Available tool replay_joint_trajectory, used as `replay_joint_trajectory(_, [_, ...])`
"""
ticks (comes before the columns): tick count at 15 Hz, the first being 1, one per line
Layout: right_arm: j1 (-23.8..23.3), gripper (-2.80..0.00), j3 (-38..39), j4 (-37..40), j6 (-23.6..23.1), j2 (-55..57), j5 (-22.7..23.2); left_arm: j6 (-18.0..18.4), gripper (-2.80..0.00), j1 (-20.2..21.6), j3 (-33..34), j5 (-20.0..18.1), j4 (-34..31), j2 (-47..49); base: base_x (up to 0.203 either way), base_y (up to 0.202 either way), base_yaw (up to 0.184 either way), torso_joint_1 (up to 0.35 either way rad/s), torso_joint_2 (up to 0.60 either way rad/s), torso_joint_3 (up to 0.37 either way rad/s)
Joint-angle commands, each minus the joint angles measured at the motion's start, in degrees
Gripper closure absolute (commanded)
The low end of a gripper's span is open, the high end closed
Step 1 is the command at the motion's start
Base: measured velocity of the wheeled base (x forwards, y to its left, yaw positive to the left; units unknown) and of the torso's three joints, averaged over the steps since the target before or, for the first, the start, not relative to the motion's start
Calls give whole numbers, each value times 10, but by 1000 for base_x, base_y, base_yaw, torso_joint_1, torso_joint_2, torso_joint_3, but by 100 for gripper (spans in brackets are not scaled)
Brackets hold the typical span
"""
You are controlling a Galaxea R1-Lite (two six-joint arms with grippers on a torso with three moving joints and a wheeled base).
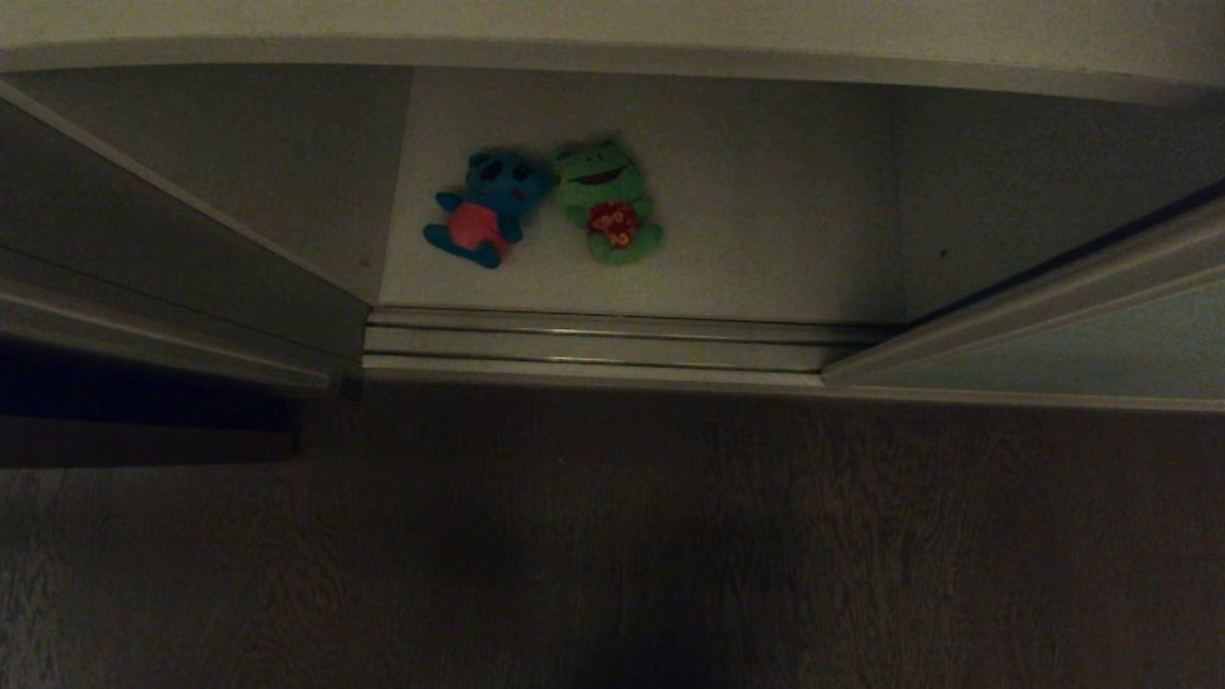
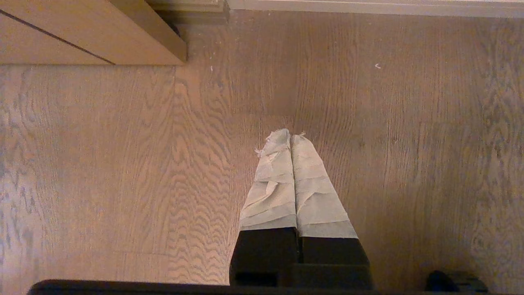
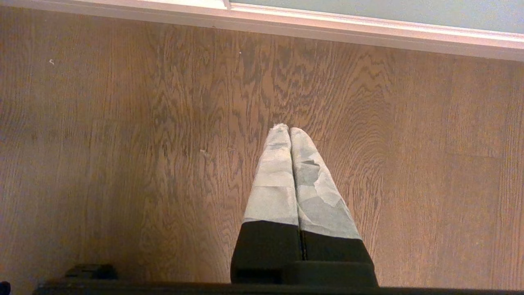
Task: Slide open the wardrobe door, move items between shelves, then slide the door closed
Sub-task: Place the blue doll on the higher shelf
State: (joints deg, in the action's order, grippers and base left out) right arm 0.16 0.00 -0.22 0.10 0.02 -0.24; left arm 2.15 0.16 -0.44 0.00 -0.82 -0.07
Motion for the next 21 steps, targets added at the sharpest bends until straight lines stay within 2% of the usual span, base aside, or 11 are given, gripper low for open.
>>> replay_joint_trajectory(1, [0, 0, 0, 0, 0, -2, 0, 1, 0, 0, -1, 0, 0, 1, 0, 0, 0, 0, 0, 0])
replay_joint_trajectory(13, [0, 0, 0, 0, 0, -1, 0, -9, 0, 0, -8, 3, 1, 0, 0, 0, 0, 0, 0, 0])
replay_joint_trajectory(17, [0, 0, 0, 0, 0, -2, 0, 2, 0, 0, -132, 2, -44, 24, 0, 0, 0, 0, 0, 0])
replay_joint_trajectory(21, [0, 0, 0, 0, 0, -2, 0, 14, 0, 0, -214, -12, -69, 189, 0, 0, 0, 0, 0, 0])
